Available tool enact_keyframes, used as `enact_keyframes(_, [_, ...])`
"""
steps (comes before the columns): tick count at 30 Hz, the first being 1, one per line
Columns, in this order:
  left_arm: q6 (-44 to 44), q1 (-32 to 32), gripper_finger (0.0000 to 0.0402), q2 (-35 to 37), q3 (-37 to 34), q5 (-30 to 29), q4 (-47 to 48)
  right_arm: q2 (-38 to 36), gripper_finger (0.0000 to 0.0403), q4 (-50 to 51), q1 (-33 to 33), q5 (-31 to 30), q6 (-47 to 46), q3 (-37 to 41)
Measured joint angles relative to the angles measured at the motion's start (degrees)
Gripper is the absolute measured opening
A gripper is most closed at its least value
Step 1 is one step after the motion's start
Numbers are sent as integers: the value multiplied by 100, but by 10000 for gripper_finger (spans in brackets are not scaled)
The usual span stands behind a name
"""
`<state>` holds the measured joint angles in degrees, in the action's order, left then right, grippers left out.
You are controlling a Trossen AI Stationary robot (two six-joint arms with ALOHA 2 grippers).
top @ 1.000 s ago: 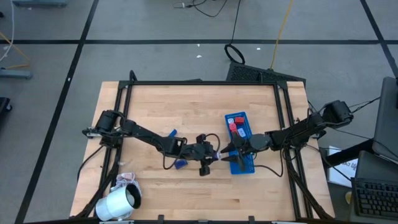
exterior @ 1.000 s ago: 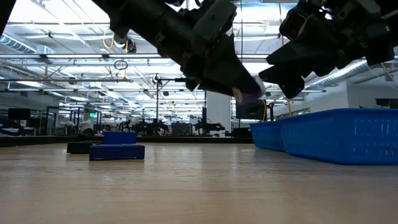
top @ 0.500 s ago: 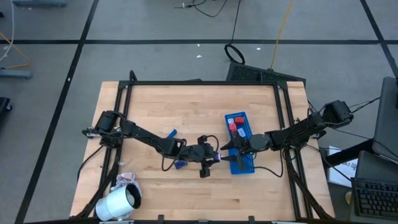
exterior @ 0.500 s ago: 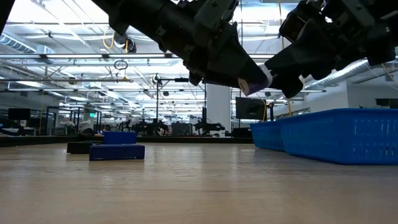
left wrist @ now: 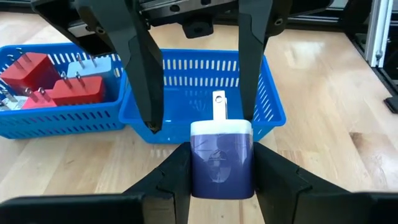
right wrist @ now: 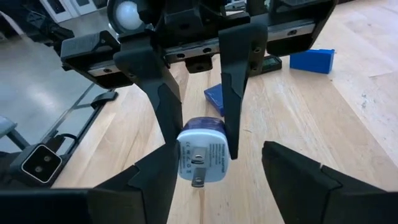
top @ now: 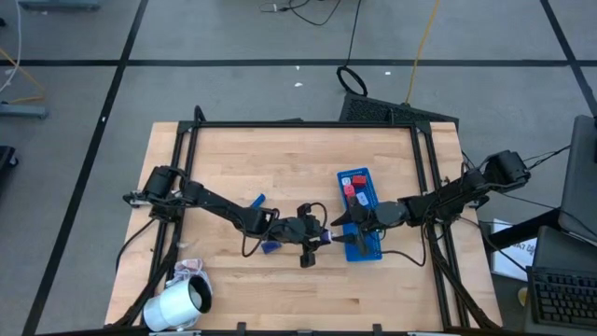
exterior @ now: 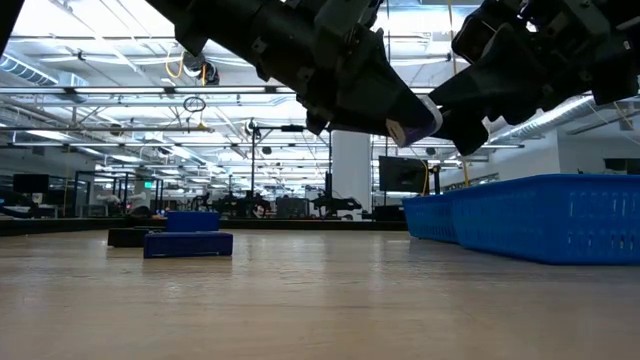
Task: Pick & Place Office items
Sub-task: Put the violet charger adapter into the top blue bin
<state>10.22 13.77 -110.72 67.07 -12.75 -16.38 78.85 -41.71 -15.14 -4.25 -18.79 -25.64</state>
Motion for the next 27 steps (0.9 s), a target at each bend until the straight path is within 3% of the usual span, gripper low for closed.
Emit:
enact_keyframes(14, [-77, -52, 134, 9, 9, 130, -107, 9, 222, -45, 9, 691, -280, -5])
enact_keyframes(21, [-13, -64, 134, 11, 11, 12, -136, 9, 211, -156, 7, 284, -111, -5])
enact_keyframes(27, [-9, -60, 134, 13, 11, 43, -195, 9, 173, -164, 7, 273, -110, -5])
